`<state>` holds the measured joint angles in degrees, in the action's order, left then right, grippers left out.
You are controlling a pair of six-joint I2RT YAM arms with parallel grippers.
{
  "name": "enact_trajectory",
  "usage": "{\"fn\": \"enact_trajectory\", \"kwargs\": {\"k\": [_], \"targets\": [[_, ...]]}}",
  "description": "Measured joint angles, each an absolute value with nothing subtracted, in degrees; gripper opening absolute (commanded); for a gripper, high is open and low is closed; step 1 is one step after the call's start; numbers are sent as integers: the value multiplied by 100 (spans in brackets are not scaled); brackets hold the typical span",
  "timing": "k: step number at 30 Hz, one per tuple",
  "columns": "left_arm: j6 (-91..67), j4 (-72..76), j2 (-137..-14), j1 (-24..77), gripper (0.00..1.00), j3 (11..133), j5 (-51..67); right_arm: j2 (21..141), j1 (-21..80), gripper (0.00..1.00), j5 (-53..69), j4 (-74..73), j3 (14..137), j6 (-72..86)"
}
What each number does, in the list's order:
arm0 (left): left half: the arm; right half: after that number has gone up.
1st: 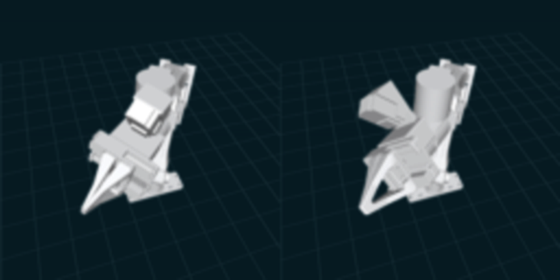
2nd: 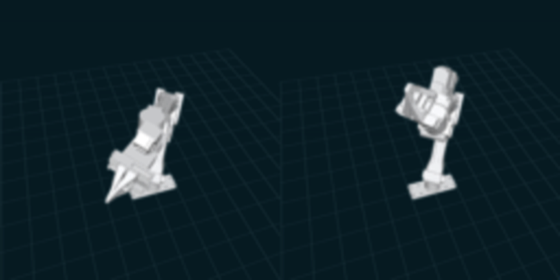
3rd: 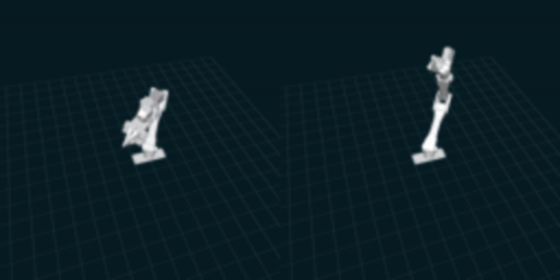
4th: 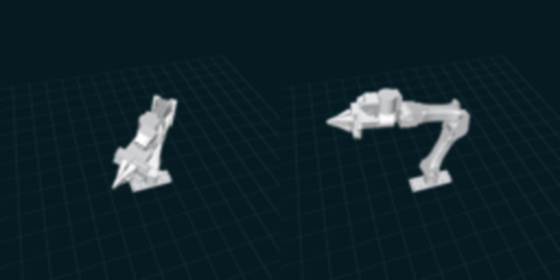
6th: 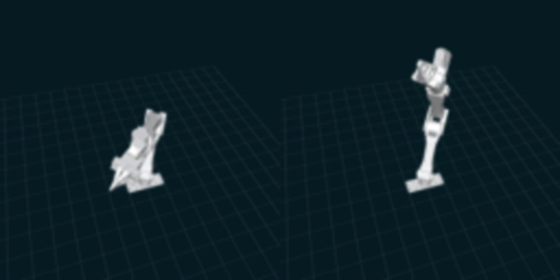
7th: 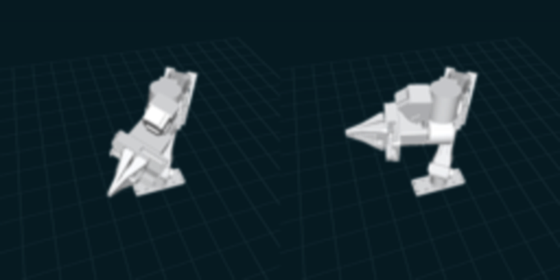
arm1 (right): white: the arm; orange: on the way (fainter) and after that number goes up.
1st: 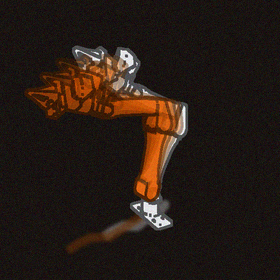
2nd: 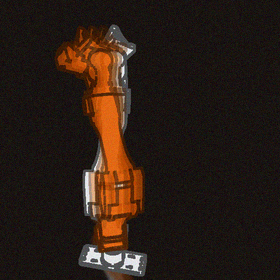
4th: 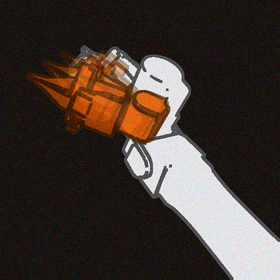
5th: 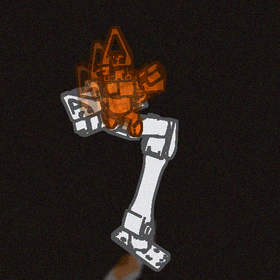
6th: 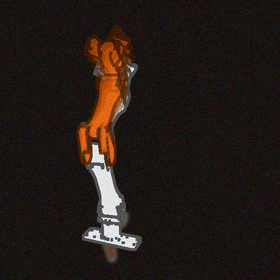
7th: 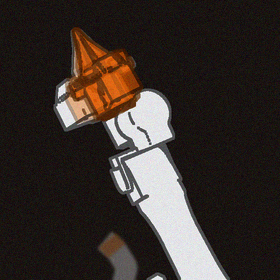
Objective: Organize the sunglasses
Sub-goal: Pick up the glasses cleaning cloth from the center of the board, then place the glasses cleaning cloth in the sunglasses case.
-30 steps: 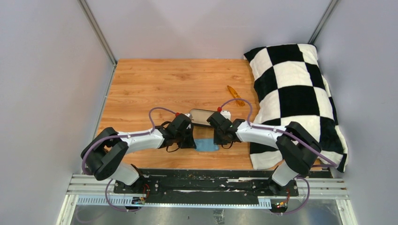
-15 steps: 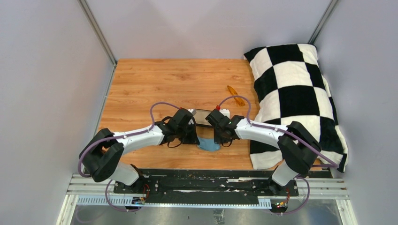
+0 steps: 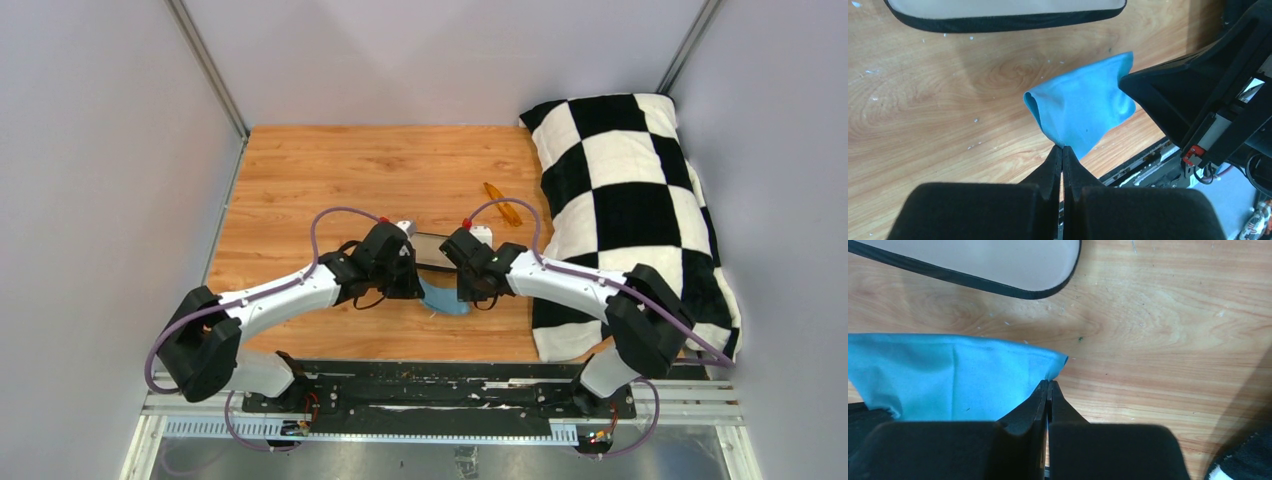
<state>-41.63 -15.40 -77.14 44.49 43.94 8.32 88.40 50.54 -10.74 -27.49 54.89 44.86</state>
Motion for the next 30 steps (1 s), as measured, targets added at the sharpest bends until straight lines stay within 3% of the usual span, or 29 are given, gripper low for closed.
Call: {"fn": "enact_trajectory", "kwargs": {"k": [17,30], "targets": [[-3916,-1922,-7806,4237,0,5365,661,8630,4908,0,-1782,-2895,6707,3885],[-3548,-1822,-8997,3470,0,5918,958,9633,4477,0,-1852,-2864,7384,3481]]}}
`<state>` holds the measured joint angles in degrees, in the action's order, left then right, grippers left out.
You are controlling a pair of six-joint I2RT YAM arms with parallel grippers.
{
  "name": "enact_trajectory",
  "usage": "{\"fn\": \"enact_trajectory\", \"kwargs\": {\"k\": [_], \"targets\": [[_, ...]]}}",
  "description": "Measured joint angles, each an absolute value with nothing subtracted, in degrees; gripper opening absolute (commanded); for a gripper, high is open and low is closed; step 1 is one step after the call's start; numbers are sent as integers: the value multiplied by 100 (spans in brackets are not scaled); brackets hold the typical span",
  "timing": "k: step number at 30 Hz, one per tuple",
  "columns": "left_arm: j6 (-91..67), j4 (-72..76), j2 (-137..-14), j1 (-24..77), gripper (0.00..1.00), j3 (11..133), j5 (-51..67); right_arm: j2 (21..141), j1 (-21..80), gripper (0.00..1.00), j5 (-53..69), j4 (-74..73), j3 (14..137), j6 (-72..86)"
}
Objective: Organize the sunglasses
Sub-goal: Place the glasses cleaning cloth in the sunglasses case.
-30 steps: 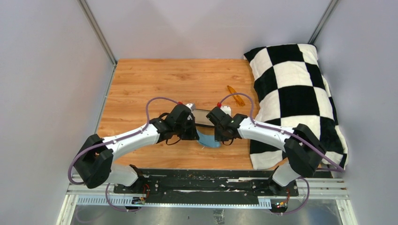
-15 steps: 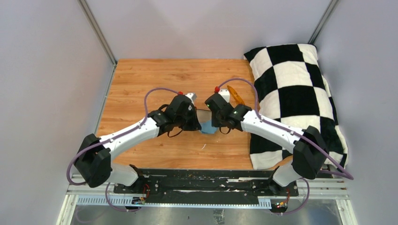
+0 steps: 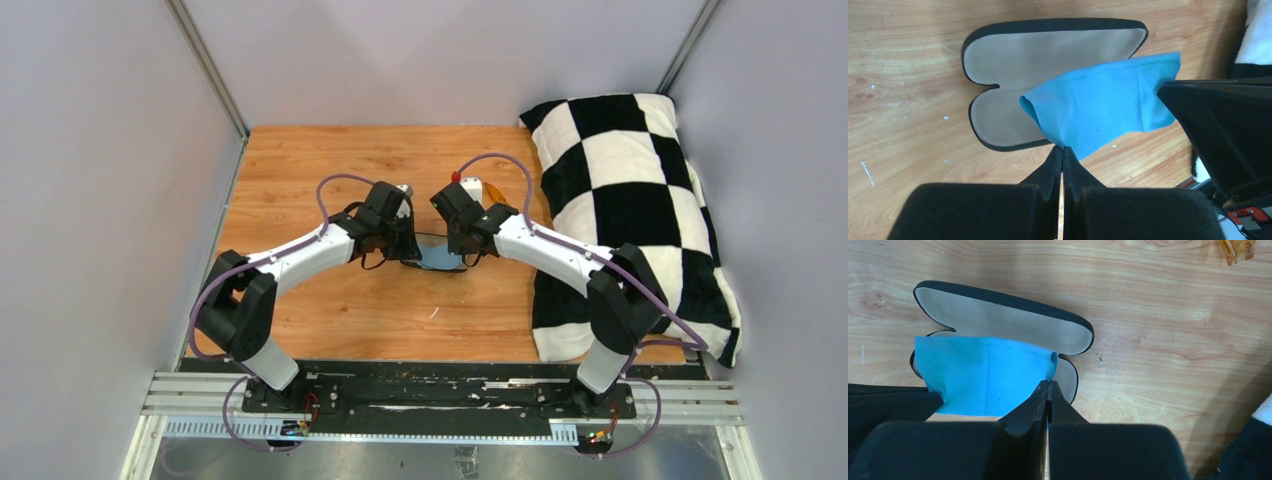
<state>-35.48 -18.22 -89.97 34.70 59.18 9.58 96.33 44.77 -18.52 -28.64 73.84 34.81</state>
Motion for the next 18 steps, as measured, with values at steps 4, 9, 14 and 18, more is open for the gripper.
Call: {"fn": "enact_trajectory", "kwargs": {"k": [4,9,14,18], "targets": [[-3422,-1822,-9185,3321,0,5977,1074,9784,4458,0,-1796,-2871,7456,3461],[-3251,-1813,-9367,3173,0,6045,1164,9880,4458,0,-1697,-2871,7461,3463],[-3111,-1811,-9463,3044,0,6045,1247,9933,4458,0,-1643,-2873,7461,3463],[-2926,-1892,-9592,3017,0,6152,1382,9933,4458,0,-1568,-2871,7461,3465]]}}
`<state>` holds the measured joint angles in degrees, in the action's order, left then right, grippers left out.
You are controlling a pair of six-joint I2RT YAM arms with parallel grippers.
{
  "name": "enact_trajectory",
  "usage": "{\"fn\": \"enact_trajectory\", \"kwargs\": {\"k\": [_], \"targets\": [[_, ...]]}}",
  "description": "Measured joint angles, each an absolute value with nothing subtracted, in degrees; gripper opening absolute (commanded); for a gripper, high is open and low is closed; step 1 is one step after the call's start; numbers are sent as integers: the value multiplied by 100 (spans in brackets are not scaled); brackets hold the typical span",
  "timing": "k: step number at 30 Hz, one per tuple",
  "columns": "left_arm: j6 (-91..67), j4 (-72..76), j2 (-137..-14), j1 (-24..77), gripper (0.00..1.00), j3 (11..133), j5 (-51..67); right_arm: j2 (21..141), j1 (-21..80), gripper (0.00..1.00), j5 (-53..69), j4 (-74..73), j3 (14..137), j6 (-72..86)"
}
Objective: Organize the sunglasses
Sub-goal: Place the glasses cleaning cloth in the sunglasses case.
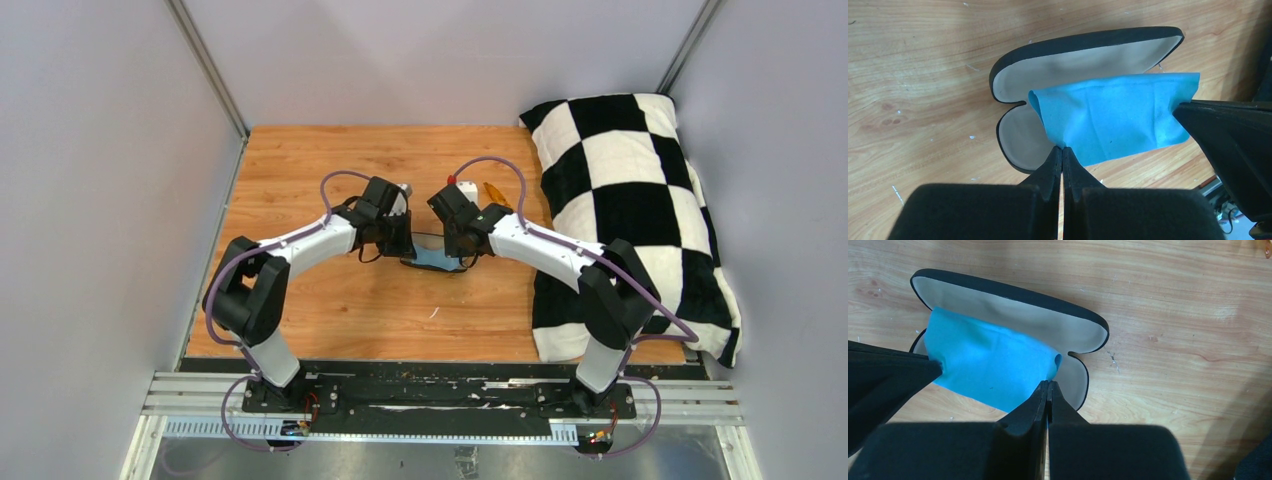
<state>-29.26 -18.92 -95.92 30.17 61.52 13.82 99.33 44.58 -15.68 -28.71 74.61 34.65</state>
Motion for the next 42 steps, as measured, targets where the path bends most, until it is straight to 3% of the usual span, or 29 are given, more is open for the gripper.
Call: {"fn": "enact_trajectory", "kwargs": {"k": [25,42], "targets": [[-2576,-2056,-9867,3017,0,5933,1608,9786,4460,0,-1190,-2082,6119,3588],[-2571,-1925,-9861,3017,0,5741,1476,9723,4460,0,-1278,-1417,5951,3588]]}}
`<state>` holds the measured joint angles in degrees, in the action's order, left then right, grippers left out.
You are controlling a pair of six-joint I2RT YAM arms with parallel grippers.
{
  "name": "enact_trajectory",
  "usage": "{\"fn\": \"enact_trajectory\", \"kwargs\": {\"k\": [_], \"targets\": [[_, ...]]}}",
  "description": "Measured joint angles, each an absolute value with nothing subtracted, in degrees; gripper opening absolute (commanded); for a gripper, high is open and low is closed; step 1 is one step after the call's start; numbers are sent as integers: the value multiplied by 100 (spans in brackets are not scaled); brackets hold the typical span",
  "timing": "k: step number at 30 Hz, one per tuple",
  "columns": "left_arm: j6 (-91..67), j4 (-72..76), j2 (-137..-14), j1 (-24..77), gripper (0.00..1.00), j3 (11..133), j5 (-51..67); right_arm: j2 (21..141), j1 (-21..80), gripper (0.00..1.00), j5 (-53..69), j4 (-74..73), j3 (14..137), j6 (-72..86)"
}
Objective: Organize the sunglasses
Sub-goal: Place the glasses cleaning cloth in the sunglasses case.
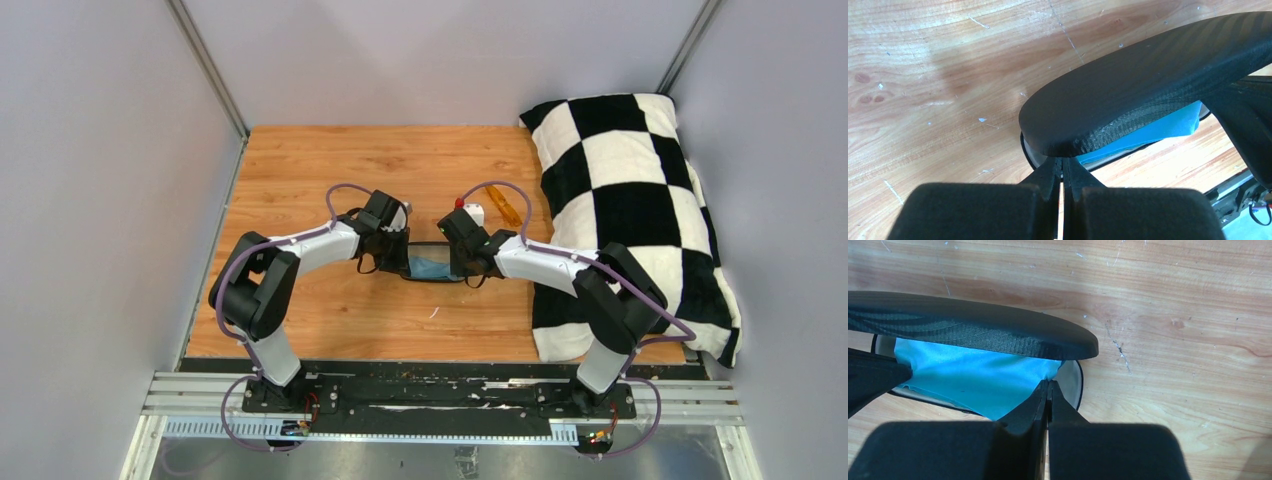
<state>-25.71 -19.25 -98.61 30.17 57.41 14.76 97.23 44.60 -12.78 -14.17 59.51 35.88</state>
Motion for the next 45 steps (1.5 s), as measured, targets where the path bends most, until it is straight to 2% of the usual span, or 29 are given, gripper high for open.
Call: {"fn": "enact_trajectory", "kwargs": {"k": [20,21,25,30,33,40,43,45], "targets": [[-2567,-1922,-9612,3017,0,5586,1474,9743,4493,0,-1507,-1186,5913,3454],[-2567,-1922,-9585,3017,2,5586,1463,9762,4499,0,-1516,-1184,5913,3454],[-2556,-1944,-9470,3017,22,5586,1389,9845,4506,0,-1522,-1184,5913,3457],[-2523,-2034,-9277,3017,38,5586,1293,9865,4515,0,-1568,-1184,5913,3448],[-2512,-2106,-9205,3017,41,5586,1267,9915,4515,0,-1568,-1179,5913,3444],[-2582,-2123,-8960,3017,41,5395,1127,9996,4530,0,-1570,-1170,5913,3437],[-2700,-1984,-8794,3017,52,5188,1048,9996,4536,0,-1573,-1160,5913,3422],[-2816,-1726,-8718,3017,54,4989,1090,9996,4536,0,-1573,-1155,5913,3409]]}}
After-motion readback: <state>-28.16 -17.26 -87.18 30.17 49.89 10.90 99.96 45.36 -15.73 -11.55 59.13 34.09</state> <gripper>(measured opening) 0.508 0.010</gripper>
